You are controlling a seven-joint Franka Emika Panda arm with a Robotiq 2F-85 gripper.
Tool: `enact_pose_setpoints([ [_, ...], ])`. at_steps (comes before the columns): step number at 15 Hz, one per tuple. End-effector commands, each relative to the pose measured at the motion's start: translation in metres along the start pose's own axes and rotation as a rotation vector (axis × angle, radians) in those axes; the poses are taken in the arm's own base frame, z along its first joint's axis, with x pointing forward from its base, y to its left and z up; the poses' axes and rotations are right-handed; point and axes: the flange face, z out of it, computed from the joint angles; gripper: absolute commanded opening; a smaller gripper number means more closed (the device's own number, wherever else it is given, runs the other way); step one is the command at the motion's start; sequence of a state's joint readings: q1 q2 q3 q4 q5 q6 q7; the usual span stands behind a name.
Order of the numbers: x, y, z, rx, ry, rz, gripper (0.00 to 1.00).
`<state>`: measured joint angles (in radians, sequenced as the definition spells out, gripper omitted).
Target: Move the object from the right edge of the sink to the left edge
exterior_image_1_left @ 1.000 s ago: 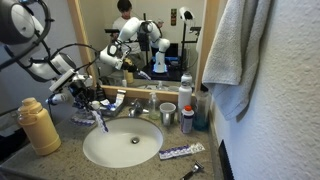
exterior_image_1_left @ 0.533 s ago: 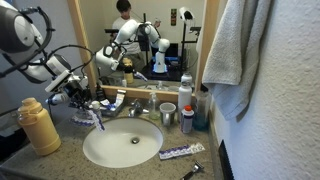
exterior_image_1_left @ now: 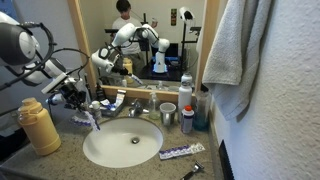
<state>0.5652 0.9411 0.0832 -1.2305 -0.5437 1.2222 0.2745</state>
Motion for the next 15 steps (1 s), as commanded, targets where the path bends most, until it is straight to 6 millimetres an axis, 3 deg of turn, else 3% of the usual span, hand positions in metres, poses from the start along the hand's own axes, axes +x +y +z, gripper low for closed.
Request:
enact_pose_setpoints([
  [1, 0.007, -0.011, -0.013, -0.022, -0.010, -0.057, 0.02],
  [15, 0.029, -0.077, -0.047, -0.056, 0.098, -0.285, 0.02],
])
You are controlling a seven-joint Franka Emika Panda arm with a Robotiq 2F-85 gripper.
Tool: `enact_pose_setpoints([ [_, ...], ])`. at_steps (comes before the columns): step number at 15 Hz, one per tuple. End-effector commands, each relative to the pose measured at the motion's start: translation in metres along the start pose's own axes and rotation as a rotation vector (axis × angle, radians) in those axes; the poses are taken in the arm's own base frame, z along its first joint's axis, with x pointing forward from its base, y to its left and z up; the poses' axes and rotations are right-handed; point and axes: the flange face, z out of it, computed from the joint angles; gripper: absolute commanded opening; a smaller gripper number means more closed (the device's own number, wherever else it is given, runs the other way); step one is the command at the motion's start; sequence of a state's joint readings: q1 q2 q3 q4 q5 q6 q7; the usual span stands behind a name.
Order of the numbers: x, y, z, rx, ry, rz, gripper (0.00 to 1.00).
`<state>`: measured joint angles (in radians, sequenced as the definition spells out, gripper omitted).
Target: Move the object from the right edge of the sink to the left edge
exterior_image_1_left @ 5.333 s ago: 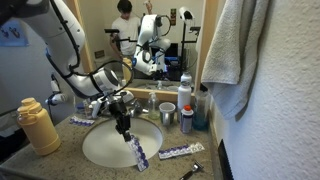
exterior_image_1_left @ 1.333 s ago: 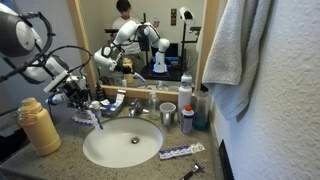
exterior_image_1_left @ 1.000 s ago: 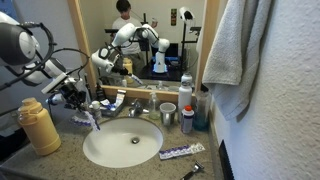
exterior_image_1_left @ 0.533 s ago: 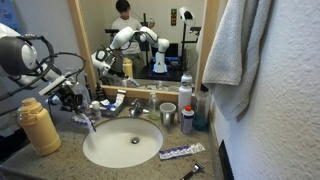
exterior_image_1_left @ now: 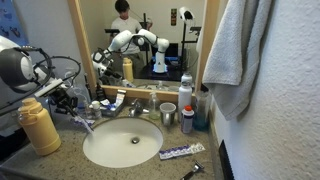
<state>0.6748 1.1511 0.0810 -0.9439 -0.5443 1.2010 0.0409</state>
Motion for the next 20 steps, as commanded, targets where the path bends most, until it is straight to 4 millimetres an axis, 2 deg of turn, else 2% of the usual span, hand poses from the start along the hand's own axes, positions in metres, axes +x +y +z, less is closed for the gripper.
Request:
enact_pose_setpoints([
  [1, 0.006, -0.005, -0.010, -0.017, 0.008, -0.041, 0.02],
  [9, 0.017, -0.007, -0.014, -0.027, 0.033, -0.072, 0.02],
  [10, 0.017, -0.006, -0.015, -0.029, 0.032, -0.075, 0.33],
  [11, 0.017, -0.006, -0.015, -0.031, 0.032, -0.070, 0.34],
  [12, 0.017, -0.004, -0.016, -0.031, 0.032, -0.065, 0.40],
  [17, 0.013, 0.002, -0.018, -0.031, 0.027, -0.062, 0.79],
  [20, 0.010, 0.004, -0.021, -0.036, 0.018, -0.065, 0.99],
])
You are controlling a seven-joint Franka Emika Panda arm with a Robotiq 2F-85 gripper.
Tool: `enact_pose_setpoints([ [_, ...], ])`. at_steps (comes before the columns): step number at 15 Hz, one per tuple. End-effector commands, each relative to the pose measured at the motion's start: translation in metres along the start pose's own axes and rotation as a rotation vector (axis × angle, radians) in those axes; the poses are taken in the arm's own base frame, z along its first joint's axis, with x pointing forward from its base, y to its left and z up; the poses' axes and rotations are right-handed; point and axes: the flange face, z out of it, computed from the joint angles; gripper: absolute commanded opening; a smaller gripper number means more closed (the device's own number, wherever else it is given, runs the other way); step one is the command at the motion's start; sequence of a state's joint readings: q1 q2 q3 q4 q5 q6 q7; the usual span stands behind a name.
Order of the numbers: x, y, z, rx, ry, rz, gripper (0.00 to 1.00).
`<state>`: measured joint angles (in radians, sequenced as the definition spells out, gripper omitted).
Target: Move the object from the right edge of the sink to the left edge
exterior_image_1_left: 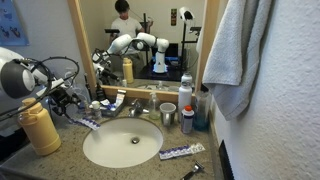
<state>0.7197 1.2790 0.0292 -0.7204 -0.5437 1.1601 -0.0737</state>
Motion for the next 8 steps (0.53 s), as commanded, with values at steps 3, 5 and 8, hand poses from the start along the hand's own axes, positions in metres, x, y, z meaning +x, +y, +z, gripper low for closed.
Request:
enact_pose_setpoints([
  [3, -0.014, 0.012, -0.014, -0.020, -0.029, -0.022, 1.00],
  [5, -0.023, 0.018, -0.021, -0.031, -0.045, -0.025, 1.00],
  [8, -0.035, 0.026, -0.029, -0.036, -0.065, -0.028, 1.00],
])
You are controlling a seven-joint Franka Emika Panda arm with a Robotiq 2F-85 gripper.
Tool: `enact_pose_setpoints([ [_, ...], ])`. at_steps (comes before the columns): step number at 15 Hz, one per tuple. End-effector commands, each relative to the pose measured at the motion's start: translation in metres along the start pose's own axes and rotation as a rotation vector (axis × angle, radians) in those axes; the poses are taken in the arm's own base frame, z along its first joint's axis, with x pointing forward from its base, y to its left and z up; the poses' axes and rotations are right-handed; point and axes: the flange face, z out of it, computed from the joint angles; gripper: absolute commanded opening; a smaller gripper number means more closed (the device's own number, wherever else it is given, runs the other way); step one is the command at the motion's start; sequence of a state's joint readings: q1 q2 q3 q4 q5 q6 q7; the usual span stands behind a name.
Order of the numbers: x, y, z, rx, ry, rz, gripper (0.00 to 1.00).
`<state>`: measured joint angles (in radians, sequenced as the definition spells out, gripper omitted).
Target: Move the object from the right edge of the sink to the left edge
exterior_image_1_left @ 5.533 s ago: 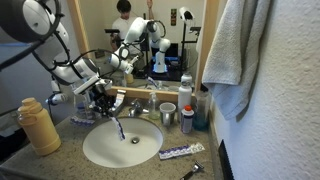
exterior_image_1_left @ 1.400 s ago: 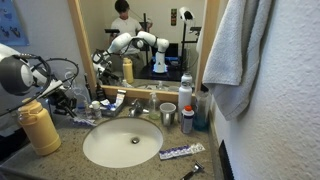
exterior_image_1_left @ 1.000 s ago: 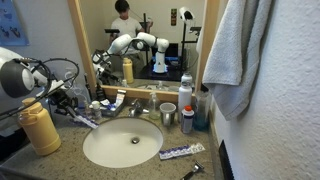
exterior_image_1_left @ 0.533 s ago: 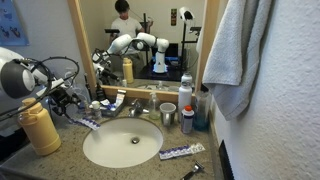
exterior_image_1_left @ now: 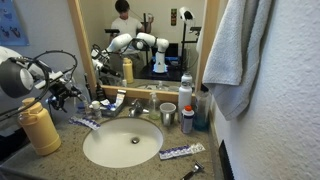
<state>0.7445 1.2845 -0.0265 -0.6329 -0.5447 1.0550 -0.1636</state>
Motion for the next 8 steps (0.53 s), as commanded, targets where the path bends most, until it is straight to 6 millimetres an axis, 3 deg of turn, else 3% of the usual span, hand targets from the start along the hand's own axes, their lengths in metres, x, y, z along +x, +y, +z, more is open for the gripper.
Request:
enact_pose_setpoints([
  [1, -0.016, 0.009, -0.012, -0.018, -0.026, -0.010, 1.00],
  [8, -0.045, 0.034, -0.038, -0.054, 0.005, 0.056, 1.00],
])
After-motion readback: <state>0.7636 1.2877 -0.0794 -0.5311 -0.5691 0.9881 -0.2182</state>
